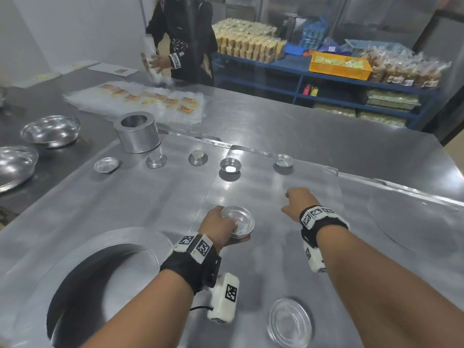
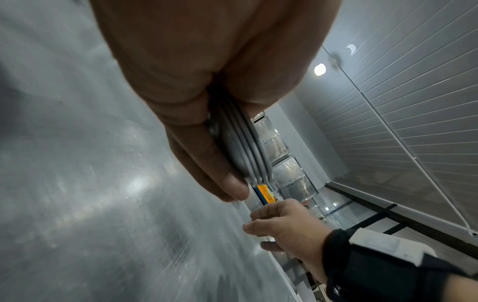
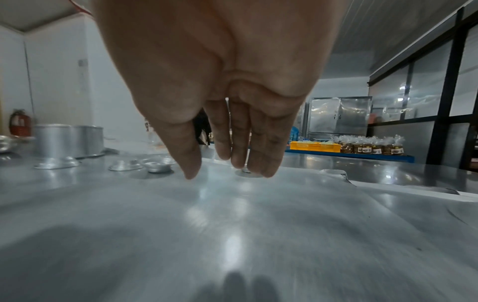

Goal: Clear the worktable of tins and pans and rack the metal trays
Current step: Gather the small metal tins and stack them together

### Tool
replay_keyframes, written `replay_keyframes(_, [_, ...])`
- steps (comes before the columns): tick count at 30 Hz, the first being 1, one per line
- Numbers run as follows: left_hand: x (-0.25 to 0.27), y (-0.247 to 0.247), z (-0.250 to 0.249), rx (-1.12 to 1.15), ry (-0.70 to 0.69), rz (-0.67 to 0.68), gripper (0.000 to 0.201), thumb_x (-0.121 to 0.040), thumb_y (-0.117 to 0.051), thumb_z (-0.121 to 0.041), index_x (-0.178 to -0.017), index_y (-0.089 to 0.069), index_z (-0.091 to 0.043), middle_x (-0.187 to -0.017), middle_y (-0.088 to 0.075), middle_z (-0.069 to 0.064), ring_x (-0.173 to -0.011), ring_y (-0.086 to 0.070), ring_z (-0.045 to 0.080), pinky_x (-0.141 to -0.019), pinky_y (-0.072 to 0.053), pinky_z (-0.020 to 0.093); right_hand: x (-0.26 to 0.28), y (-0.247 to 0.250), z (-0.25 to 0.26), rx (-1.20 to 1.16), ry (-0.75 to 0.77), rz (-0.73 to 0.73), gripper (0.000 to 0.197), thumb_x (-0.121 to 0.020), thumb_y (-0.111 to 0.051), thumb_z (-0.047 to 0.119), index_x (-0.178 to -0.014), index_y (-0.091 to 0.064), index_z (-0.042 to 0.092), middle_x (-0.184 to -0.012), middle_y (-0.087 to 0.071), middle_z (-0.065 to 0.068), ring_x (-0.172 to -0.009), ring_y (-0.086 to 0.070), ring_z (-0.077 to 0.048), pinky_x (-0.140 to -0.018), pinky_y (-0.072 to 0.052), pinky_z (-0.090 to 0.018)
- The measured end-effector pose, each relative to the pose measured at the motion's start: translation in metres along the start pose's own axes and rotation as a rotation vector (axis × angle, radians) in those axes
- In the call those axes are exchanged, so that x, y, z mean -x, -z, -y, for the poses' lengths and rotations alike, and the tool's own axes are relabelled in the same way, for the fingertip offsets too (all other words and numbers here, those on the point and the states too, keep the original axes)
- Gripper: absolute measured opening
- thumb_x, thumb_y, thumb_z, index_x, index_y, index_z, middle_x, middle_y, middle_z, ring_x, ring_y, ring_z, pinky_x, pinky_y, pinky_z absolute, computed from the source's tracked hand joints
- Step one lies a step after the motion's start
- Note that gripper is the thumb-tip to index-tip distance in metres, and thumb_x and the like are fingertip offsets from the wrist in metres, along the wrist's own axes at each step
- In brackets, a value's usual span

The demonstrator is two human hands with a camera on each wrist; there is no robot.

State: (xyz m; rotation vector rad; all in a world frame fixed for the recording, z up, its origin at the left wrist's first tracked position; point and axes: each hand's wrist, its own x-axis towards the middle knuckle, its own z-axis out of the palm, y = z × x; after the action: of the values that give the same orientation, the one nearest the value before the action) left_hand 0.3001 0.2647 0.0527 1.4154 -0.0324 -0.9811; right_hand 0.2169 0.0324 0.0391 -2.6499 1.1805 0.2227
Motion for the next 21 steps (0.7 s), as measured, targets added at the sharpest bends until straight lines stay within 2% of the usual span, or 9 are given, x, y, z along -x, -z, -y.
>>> replay_keyframes(4, [-0.029,-0.012,-0.005,0.011,0.016,-0.017,0.033,-0.083,-0.047,0.018,-0.111,-0.057,0.003,-0.118,-0.057,0.027,-0.101,-0.062,0.049,-0.064,-0.062,0.047,-0.055,0.003,-0.010,0.037,-0.012,-0.024,0.041,-0.088,-0.063,0.026,-0.125,-0.061,0.009,-0.126,-0.061,-0.013,-0.115,-0.060,-0.030,-0.092,-0.051,-0.033])
replay_keyframes(8, [-0.059,-0.021,-0.007,0.013,0.025,-0.036,0.035,-0.084,-0.048,0.018,-0.113,-0.057,0.001,-0.120,-0.057,0.027,-0.104,-0.062,0.049,-0.067,-0.062,0.048,-0.111,0.003,-0.014,0.029,-0.014,-0.046,0.036,-0.086,-0.066,0.026,-0.115,-0.063,0.007,-0.116,-0.064,-0.014,-0.109,-0.062,-0.032,-0.085,-0.051,-0.034])
replay_keyframes(13, [-0.088,-0.028,-0.006,0.015,0.045,-0.054,0.033,-0.086,-0.049,0.018,-0.107,-0.060,-0.004,-0.118,-0.059,0.024,-0.102,-0.065,0.050,-0.073,-0.061,0.053,-0.174,-0.003,-0.020,0.043,-0.001,-0.069,0.051,-0.086,-0.066,0.037,-0.126,-0.054,0.007,-0.119,-0.060,-0.017,-0.110,-0.057,-0.035,-0.086,-0.048,-0.036])
replay_keyframes(15, [-0.098,-0.029,-0.005,-0.018,0.044,-0.055,0.031,-0.087,-0.050,0.016,-0.105,-0.060,-0.006,-0.119,-0.059,0.024,-0.102,-0.065,0.049,-0.075,-0.061,0.056,-0.194,-0.008,-0.022,0.018,-0.005,-0.082,0.056,-0.086,-0.059,0.048,-0.127,-0.054,0.011,-0.116,-0.061,-0.016,-0.109,-0.058,-0.035,-0.088,-0.050,-0.038])
replay_keyframes(17, [-0.105,-0.030,-0.003,-0.045,0.041,-0.053,0.029,-0.088,-0.051,0.015,-0.105,-0.060,-0.006,-0.118,-0.060,0.024,-0.101,-0.066,0.047,-0.075,-0.061,0.056,-0.210,-0.015,-0.024,-0.049,-0.030,-0.103,0.068,-0.078,-0.053,0.061,-0.127,-0.055,0.014,-0.113,-0.061,-0.013,-0.107,-0.058,-0.035,-0.087,-0.054,-0.042])
replay_keyframes(21, [-0.119,-0.027,0.004,-0.092,0.012,-0.064,0.028,-0.080,-0.058,0.004,-0.104,-0.063,-0.010,-0.113,-0.063,0.022,-0.099,-0.067,0.044,-0.073,-0.061,0.055,-0.237,-0.021,-0.022,-0.066,-0.061,-0.092,0.081,-0.080,-0.064,0.062,-0.139,-0.042,0.011,-0.132,-0.052,-0.015,-0.123,-0.051,-0.038,-0.096,-0.050,-0.047])
